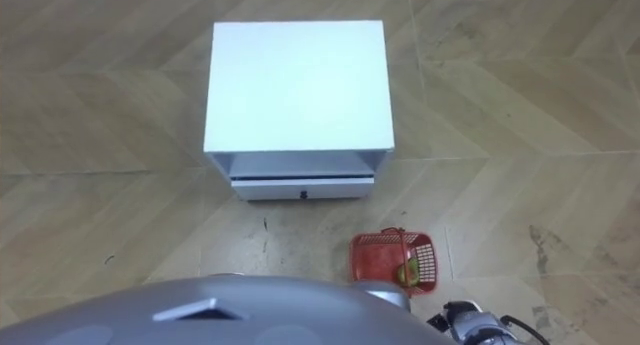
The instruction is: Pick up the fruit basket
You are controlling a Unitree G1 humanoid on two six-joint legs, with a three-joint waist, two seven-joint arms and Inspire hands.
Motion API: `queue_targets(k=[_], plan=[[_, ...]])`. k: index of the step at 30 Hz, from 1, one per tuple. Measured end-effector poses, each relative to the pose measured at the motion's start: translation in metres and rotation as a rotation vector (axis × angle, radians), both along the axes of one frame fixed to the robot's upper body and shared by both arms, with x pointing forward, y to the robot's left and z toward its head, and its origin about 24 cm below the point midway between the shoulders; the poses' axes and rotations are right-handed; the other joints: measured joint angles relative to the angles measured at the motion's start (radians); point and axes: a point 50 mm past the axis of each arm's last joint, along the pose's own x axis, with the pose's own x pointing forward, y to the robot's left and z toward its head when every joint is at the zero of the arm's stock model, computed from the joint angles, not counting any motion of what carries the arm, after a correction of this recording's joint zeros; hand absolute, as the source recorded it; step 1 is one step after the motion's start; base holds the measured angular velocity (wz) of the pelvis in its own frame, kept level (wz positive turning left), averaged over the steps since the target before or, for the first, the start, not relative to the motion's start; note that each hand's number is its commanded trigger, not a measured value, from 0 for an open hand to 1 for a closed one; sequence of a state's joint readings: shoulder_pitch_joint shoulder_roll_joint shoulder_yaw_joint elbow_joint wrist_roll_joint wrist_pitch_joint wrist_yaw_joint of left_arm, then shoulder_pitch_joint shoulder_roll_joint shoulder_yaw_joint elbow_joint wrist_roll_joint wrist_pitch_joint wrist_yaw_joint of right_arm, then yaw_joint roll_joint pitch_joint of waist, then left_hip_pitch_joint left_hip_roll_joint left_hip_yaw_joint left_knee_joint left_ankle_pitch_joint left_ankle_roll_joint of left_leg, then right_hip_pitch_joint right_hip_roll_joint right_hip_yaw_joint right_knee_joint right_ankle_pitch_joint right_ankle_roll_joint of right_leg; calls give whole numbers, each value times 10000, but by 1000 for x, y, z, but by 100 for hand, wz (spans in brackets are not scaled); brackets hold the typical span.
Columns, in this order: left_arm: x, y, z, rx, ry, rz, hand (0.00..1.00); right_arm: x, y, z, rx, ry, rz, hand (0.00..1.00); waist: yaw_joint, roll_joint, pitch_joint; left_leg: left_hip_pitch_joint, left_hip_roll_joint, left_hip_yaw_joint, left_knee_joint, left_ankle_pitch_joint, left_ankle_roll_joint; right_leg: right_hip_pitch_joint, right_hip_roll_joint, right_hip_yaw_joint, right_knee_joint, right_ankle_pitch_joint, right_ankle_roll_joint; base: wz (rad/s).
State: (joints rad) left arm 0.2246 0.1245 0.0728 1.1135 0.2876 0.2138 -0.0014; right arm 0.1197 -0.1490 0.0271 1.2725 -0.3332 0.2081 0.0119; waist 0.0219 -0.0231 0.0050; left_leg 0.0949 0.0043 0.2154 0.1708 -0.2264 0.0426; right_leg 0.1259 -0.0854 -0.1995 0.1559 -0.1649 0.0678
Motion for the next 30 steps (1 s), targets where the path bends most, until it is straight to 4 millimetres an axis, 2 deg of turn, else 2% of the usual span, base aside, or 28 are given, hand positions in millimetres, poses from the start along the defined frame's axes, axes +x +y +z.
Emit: queue_targets(k=[6,9,11,13,14,16,17,18,19,20,21,22,23,24,26,27,28,29,30], plan=[[-2,0,0,-54,56,37,0,-4,1,0,312,115,-416,0,-57,-34,-12,-59,-12,-73,175,-90,23,-171,-96,-72,478,-211,35,3],[0,-1,0,-192,13,11,0,-1,2,0,368,28,-485,0,-129,-74,-26,-473,-40,-64,791,-362,105,-703,-351,-317,1501,-616,100,3],[9,-1,-1,-318,-190,-55,0,2,1,0,368,-98,-669,0,-124,53,2,-941,-24,-67,1530,-646,219,-1300,-541,-527,2415,-778,121,2],[14,0,-1,-327,-349,-99,0,8,0,0,382,-329,-877,0,-83,111,29,-1248,-37,51,1948,-732,306,-1697,-677,-417,2852,-780,125,-13],[16,1,0,-300,-437,-129,0,14,0,1,397,-558,-887,0,-72,95,24,-1443,-143,188,2101,-757,371,-1980,-755,-271,3005,-772,121,-31],[17,4,0,-256,-518,40,0,25,-1,2,257,-965,-743,0,-60,73,-13,-1863,-175,418,2148,-730,579,-2341,-892,-134,3138,-771,132,-26],[20,7,1,-186,-682,164,0,32,-3,3,188,-1269,-726,0,-56,166,14,-2187,-158,664,2274,-782,774,-2719,-1049,-151,3712,-901,135,-5],[21,10,1,-115,-754,210,0,34,-3,4,189,-1379,-795,0,-74,98,81,-2318,-190,714,2436,-825,857,-2937,-1200,-192,4614,-1039,114,8],[21,15,3,38,-812,258,0,33,-3,4,155,-1451,-1138,0,-51,-52,102,-2567,-250,730,2798,-917,996,-3093,-1444,-184,6405,-1144,31,8],[21,20,4,195,-852,271,0,36,-4,4,78,-1677,-1446,0,105,-198,58,-2909,-370,808,3080,-988,1077,-3082,-1573,-65,7884,-1157,1,0],[26,21,5,244,-958,226,0,42,-6,6,1,-1884,-1571,0,168,-252,30,-3205,-370,827,3360,-1064,1110,-3059,-1563,-4,8406,-1149,-9,-5],[28,23,5,365,-1036,277,0,58,-9,9,-113,-2508,-1821,0,220,-354,-27,-3953,-363,822,4004,-1185,1216,-2942,-1563,26,9096,-1101,11,7],[36,26,6,441,-1253,351,0,79,-11,13,-81,-3334,-2156,0,168,-491,-50,-4804,-359,794,4737,-1265,1336,-2695,-1560,22,9315,-1038,30,13],[40,26,7,494,-1334,331,0,90,-11,16,-21,-3730,-2367,0,161,-505,-47,-5246,-351,795,5080,-1318,1374,-2575,-1566,37,9335,-1037,34,20],[61,28,9,729,-1833,211,0,131,-10,28,281,-5168,-2946,0,121,-534,-45,-7097,-275,795,6664,-1531,1516,-2194,-1502,46,8992,-1136,189,20],[76,32,13,888,-2211,207,0,150,-7,34,487,-5800,-3112,0,170,-558,-34,-8123,-147,805,7711,-1752,1566,-2054,-1375,164,8823,-1372,347,14],[82,33,14,990,-2351,160,0,158,-6,37,549,-6072,-3129,0,208,-553,-3,-8578,-98,798,8248,-1857,1561,-2117,-1365,233,8920,-2267,467,12],[92,34,16,1144,-2648,245,0,174,-4,44,623,-6583,-3040,0,266,-529,103,-9255,20,799,9219,-2099,1555,-2319,-1407,194,9600,-3580,439,10],[97,35,18,1187,-2817,327,0,176,-4,45,630,-6698,-3036,0,332,-559,120,-9534,52,803,9626,-2216,1535,-2497,-1465,220,10080,-4001,330,14]])
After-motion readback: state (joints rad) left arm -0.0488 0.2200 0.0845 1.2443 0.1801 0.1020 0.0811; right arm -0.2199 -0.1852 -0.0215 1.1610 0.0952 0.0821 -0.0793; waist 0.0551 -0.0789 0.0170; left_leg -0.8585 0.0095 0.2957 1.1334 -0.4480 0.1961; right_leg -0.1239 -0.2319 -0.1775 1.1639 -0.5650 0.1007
